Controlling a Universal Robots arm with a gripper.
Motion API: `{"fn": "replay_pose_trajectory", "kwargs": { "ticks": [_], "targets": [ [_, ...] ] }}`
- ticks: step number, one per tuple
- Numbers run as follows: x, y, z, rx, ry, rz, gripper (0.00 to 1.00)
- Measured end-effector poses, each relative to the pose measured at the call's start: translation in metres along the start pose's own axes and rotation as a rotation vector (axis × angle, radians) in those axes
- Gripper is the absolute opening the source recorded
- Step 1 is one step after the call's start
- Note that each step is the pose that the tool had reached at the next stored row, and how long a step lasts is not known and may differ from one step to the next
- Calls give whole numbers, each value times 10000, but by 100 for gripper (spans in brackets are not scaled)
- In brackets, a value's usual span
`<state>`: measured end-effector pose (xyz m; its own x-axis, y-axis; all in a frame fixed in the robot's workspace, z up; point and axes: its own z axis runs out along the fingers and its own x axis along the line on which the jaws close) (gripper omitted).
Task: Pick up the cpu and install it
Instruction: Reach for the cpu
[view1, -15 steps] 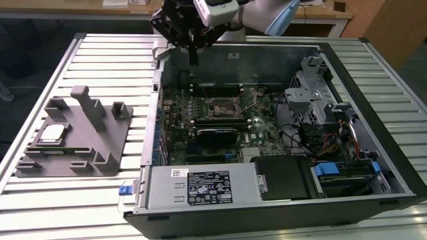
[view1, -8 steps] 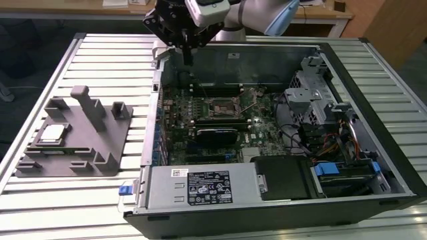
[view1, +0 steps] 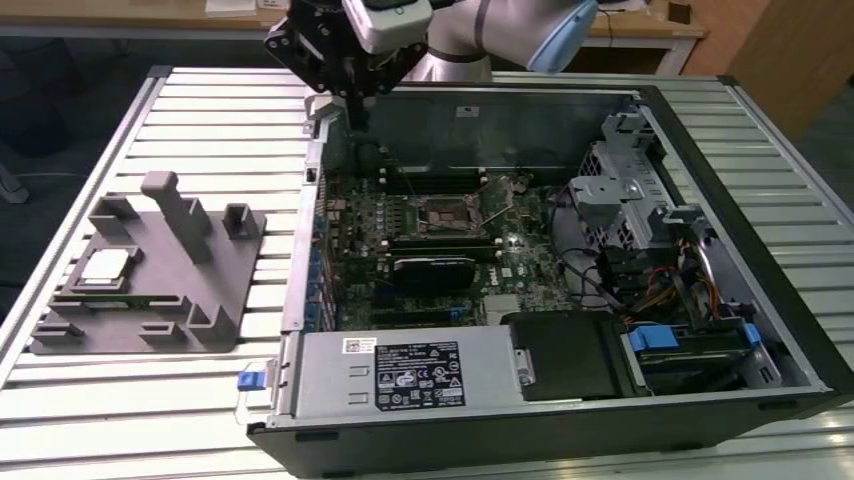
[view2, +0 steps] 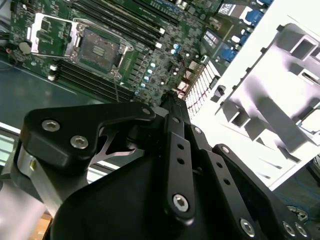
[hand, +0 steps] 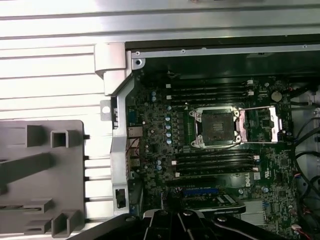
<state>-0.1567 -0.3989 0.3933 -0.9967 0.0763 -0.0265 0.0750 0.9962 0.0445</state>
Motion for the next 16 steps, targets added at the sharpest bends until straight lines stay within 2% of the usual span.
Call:
{"fn": "replay_pose_trajectory", "kwargs": {
  "ticks": [16],
  "targets": [
    [252, -19, -8, -1, -8, -1, 11]
  ]
}}
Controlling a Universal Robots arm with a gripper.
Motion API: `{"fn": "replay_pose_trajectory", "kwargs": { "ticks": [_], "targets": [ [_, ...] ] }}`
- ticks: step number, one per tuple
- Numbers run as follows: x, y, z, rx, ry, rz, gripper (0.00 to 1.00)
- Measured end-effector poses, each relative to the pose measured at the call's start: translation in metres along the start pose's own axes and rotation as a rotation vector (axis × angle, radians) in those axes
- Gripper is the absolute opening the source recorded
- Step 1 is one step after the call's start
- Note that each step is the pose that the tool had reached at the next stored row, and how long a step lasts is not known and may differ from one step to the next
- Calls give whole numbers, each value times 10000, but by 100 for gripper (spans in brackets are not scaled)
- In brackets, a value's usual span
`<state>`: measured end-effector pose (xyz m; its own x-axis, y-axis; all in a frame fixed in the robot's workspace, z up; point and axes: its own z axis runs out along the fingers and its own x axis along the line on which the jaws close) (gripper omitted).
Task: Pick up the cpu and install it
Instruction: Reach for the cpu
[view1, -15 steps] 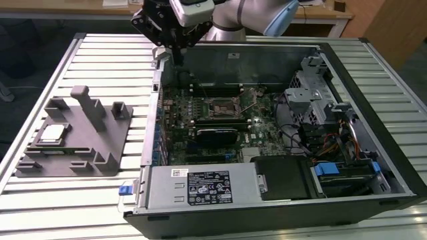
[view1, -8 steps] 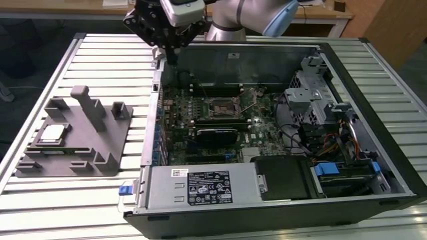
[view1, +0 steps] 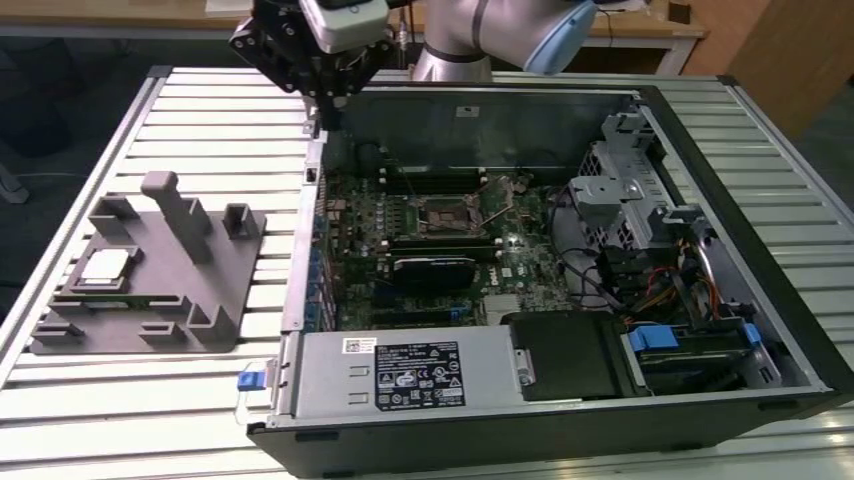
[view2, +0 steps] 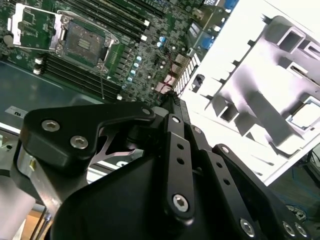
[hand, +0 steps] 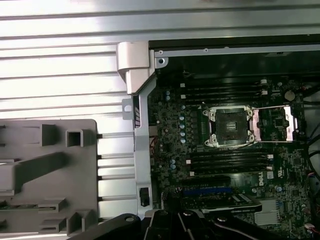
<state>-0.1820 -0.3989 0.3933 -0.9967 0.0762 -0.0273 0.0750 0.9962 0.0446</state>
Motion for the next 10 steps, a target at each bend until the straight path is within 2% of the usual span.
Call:
{"fn": "replay_pose_trajectory", "kwargs": {
  "ticks": [10],
  "targets": [
    [157, -12, -5, 1, -1, -1, 11]
  ]
}}
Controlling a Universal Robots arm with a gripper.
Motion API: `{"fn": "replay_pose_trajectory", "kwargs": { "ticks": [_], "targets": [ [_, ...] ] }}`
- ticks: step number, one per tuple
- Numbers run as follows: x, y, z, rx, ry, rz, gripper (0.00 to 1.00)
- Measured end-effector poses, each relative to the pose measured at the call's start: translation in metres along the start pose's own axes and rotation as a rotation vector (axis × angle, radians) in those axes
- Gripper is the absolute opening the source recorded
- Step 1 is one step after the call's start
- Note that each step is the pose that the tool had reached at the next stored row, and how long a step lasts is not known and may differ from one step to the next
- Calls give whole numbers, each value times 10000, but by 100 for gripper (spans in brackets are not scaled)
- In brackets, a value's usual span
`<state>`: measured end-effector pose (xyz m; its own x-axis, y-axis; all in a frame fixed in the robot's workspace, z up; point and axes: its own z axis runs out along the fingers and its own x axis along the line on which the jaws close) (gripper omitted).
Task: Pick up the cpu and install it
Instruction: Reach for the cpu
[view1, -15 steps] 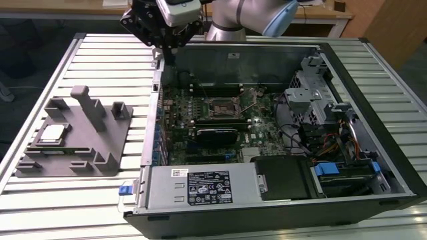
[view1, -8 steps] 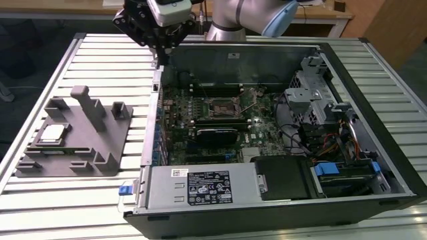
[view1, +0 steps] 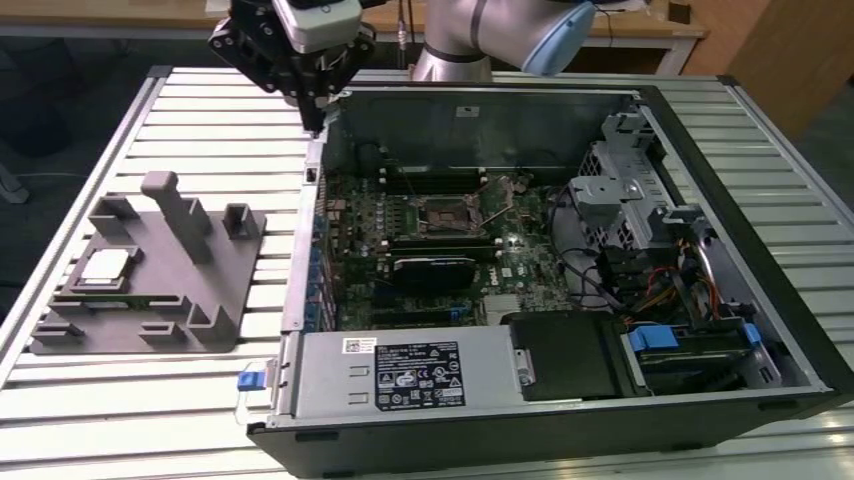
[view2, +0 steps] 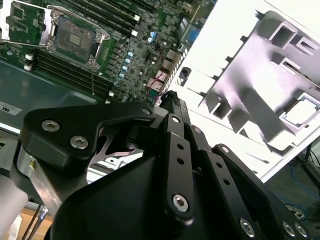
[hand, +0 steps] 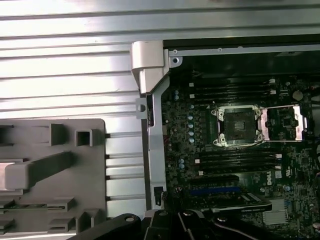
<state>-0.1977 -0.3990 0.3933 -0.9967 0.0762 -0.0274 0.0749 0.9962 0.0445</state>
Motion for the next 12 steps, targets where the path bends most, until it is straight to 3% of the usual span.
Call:
{"fn": "replay_pose_trajectory", "kwargs": {
  "ticks": [12],
  "targets": [
    [177, -13, -5, -1, -3, 0, 11]
  ]
}}
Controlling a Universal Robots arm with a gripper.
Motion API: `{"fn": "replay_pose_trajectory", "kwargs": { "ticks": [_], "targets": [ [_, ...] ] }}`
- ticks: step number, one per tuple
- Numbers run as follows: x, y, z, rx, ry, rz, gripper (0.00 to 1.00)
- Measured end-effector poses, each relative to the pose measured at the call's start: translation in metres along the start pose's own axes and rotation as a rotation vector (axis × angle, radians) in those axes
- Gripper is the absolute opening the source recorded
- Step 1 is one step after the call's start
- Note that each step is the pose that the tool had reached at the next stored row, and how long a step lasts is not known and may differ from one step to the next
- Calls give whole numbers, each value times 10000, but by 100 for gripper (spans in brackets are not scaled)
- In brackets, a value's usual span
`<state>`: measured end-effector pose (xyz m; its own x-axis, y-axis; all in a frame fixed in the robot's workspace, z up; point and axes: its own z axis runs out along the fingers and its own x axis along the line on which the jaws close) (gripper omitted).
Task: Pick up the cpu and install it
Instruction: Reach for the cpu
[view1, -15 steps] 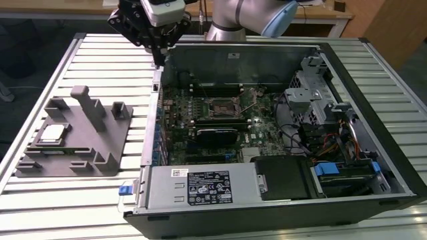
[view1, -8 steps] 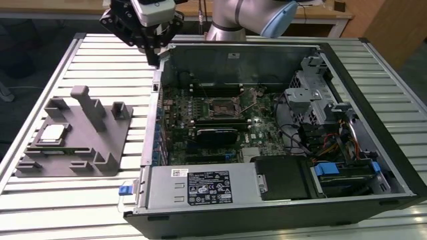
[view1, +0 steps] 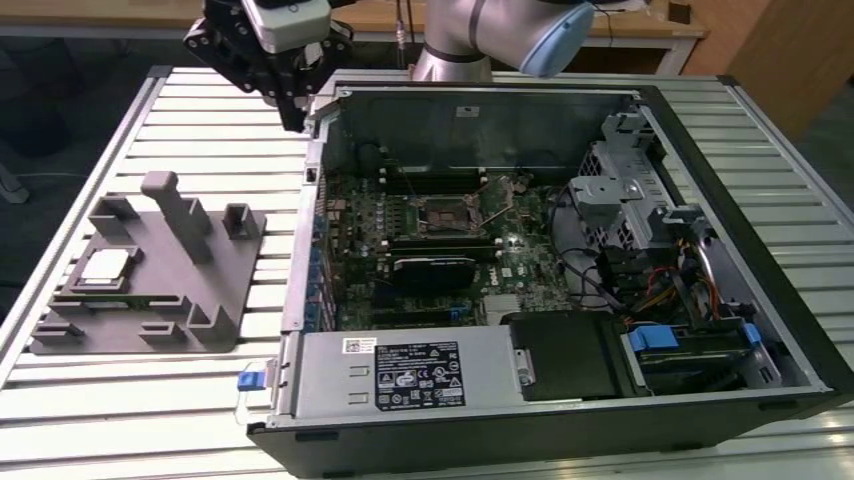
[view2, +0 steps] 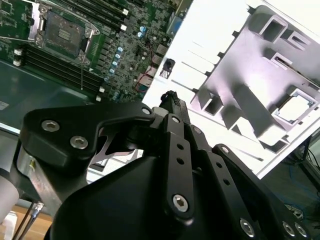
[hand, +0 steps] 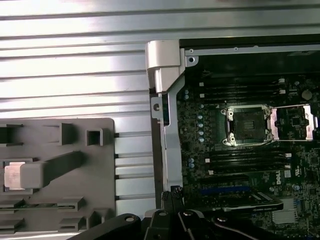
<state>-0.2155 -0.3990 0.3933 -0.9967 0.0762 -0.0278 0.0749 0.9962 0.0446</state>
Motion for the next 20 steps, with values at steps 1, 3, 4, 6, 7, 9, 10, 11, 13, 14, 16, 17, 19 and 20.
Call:
{"fn": "replay_pose_trajectory", "kwargs": {
  "ticks": [1, 3, 4, 6, 7, 9, 10, 11, 13, 14, 16, 17, 19, 20],
  "targets": [
    [14, -1, 0, -1, 0, -1, 11],
    [46, -3, -1, -1, -1, 1, 11],
    [63, -4, -2, 0, 0, 1, 11],
    [93, -7, -3, 0, -1, 1, 11],
    [107, -8, -3, 0, 0, 1, 11],
    [131, -10, -4, 0, -1, 1, 11],
    [145, -11, -5, 0, 0, 1, 11],
    [164, -12, -5, 0, 0, 0, 11],
    [202, -15, -6, 0, -1, 0, 11],
    [220, -17, -7, 0, -1, 0, 11],
    [256, -19, -8, 0, -2, 1, 11],
    [275, -20, -8, -1, -2, 1, 11],
    [308, -23, -9, -1, -2, 1, 11],
    [324, -24, -10, -1, -2, 1, 11]
  ]
}}
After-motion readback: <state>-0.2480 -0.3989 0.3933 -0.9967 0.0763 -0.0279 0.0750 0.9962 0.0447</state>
